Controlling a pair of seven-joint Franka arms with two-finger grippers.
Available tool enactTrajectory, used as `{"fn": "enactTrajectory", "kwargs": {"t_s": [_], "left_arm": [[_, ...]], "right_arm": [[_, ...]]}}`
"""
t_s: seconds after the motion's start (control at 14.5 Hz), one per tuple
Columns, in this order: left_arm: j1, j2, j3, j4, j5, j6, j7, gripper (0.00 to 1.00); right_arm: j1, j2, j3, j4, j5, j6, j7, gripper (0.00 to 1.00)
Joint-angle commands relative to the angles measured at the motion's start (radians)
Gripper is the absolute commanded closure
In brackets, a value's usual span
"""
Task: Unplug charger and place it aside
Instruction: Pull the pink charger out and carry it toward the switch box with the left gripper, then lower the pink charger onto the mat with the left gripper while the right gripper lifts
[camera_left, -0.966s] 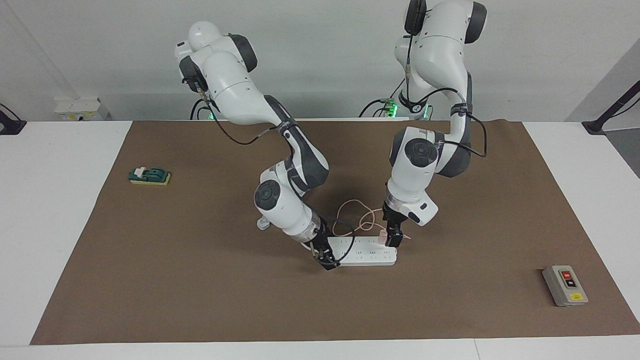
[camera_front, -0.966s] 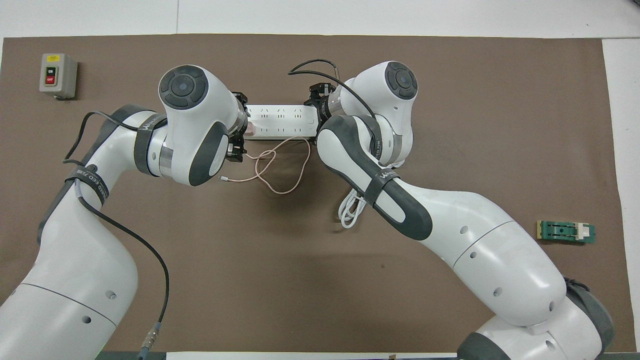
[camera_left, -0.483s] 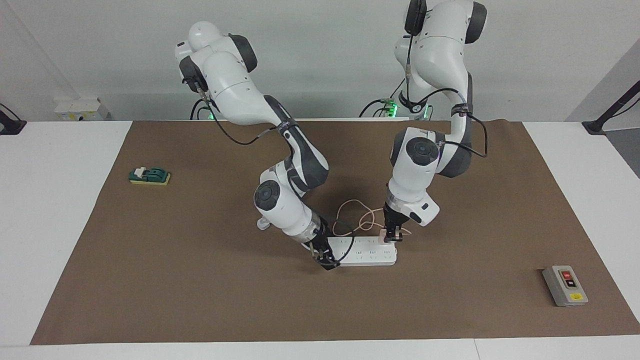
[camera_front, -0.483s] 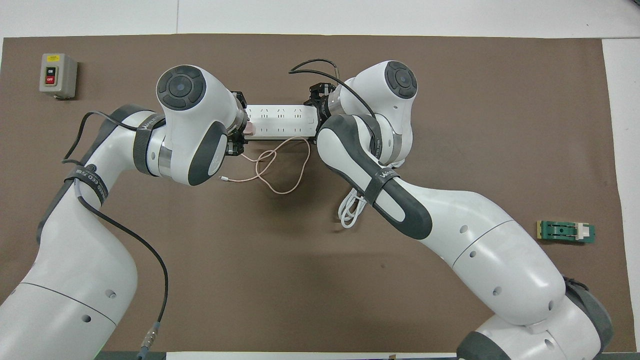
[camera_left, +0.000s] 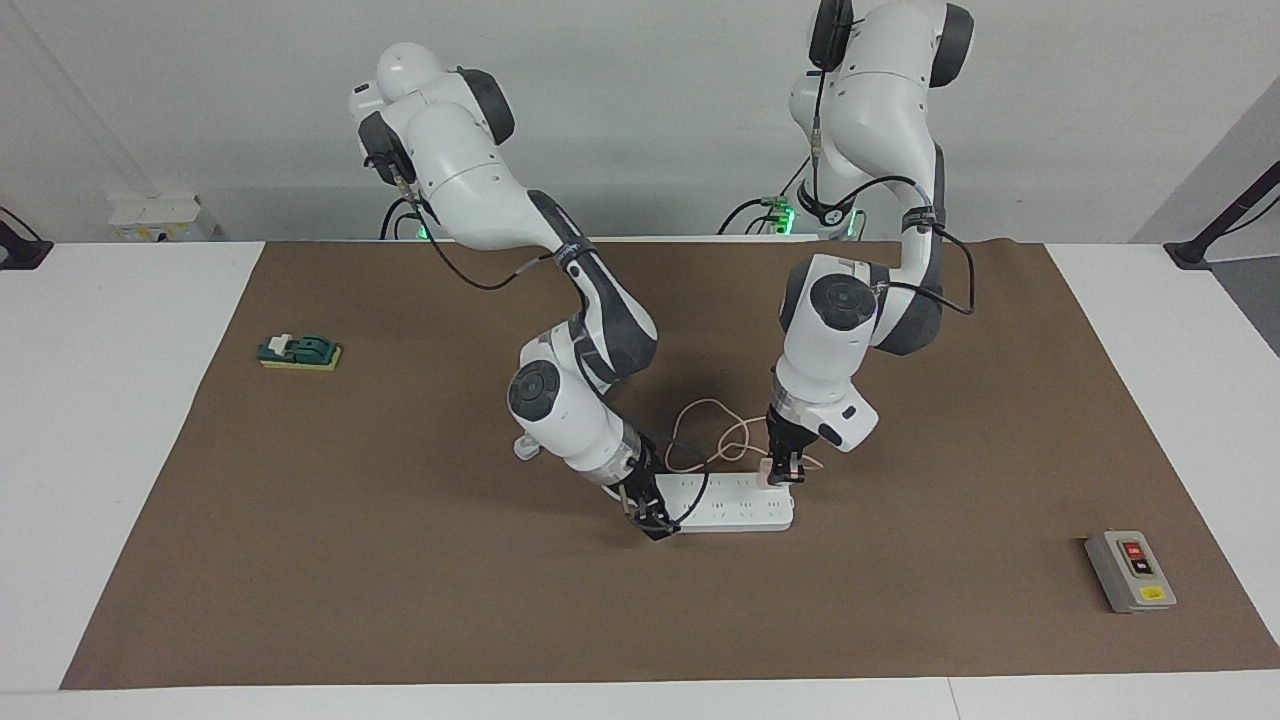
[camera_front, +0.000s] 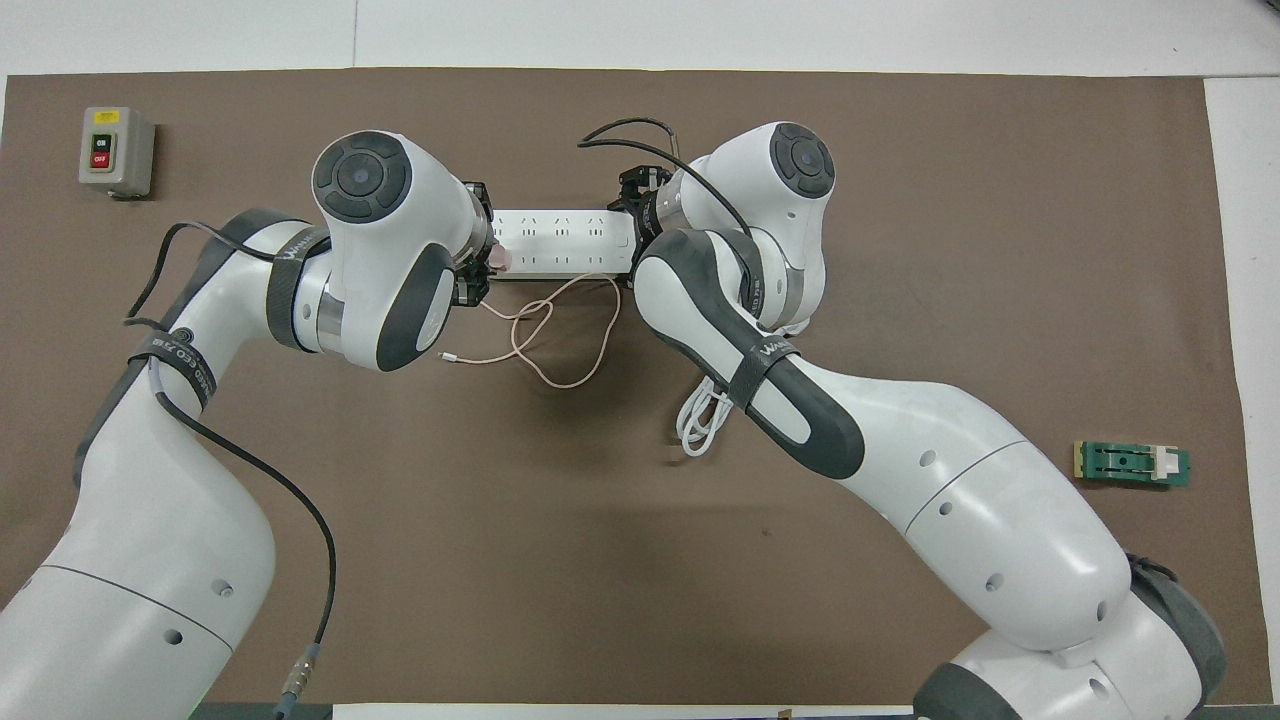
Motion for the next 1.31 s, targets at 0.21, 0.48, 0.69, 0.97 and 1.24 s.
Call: {"fn": "enactTrajectory", "kwargs": {"t_s": [0.21,0.48,0.69,0.97,1.24], "left_arm": [[0.059,-0.081,0.008,0.095,0.023,-0.193,0.048,1.0],[0.131,-0.189,0.005,0.099,0.012,-0.331,0.157,1.0],[0.24,-0.305,0.007,0.096,-0.025,-0.514,0.42,1.0],[0.406,-0.345,0.007,0.089,-0.033,-0.6,0.723,1.0],[0.553,-0.362,0.007,0.057,-0.033,-0.591,0.987,1.0]], "right_arm": [[0.012,0.047,-0.006,0.023,0.019,0.072,-0.002,0.64],[0.011,0.047,-0.006,0.025,0.019,0.072,-0.002,0.64],[0.011,0.047,-0.006,0.025,0.018,0.061,0.0,0.64],[-0.003,0.012,-0.005,0.028,0.024,0.047,0.016,0.0],[-0.035,-0.08,-0.008,0.025,0.01,-0.09,0.03,0.0]]}}
